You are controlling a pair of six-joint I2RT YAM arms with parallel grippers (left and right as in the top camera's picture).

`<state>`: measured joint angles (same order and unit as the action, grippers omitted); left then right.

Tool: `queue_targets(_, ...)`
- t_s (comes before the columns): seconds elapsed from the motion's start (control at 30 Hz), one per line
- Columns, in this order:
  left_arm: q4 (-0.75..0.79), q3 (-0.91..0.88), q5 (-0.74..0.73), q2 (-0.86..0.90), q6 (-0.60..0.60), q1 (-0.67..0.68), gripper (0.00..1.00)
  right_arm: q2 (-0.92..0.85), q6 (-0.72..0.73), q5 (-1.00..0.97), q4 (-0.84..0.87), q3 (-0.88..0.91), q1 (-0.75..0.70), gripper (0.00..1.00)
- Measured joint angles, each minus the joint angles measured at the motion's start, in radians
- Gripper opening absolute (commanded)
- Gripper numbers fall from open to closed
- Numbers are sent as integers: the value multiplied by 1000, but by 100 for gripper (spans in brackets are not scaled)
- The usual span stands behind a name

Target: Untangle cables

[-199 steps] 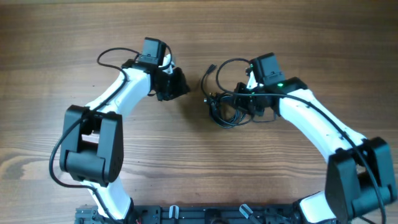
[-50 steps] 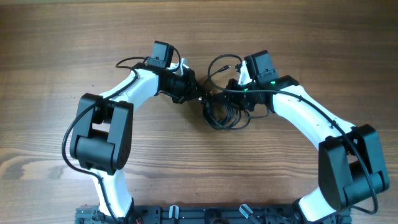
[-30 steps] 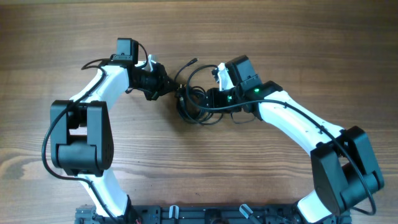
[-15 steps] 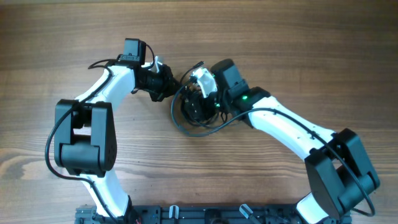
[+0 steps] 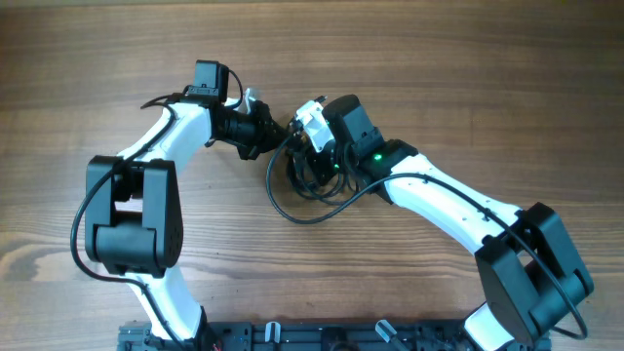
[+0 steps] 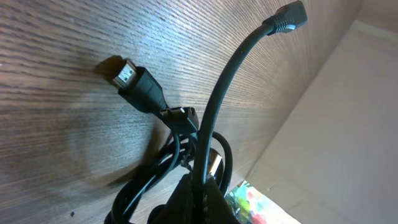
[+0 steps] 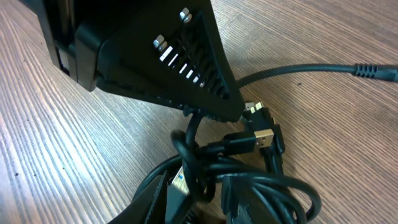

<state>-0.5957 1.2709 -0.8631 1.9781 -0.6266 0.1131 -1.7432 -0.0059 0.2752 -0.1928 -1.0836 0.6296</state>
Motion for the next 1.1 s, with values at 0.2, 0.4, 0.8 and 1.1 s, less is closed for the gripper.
queue_targets(0.2, -11, 0, -33, 0, 0, 0, 4, -16, 0, 0, 0, 0, 3, 31)
queue_targets(0.4, -43, 0, -82, 0, 0, 0, 4, -17, 0, 0, 0, 0, 9, 31)
queue_targets(0.8, -67, 0, -103, 0, 0, -2, 10, -17, -15, 8, -4, 0, 18, 4)
queue_targets(1.1, -30, 0, 5, 0, -11, -1, 44, -18, 19, 5, -3, 0, 17, 4)
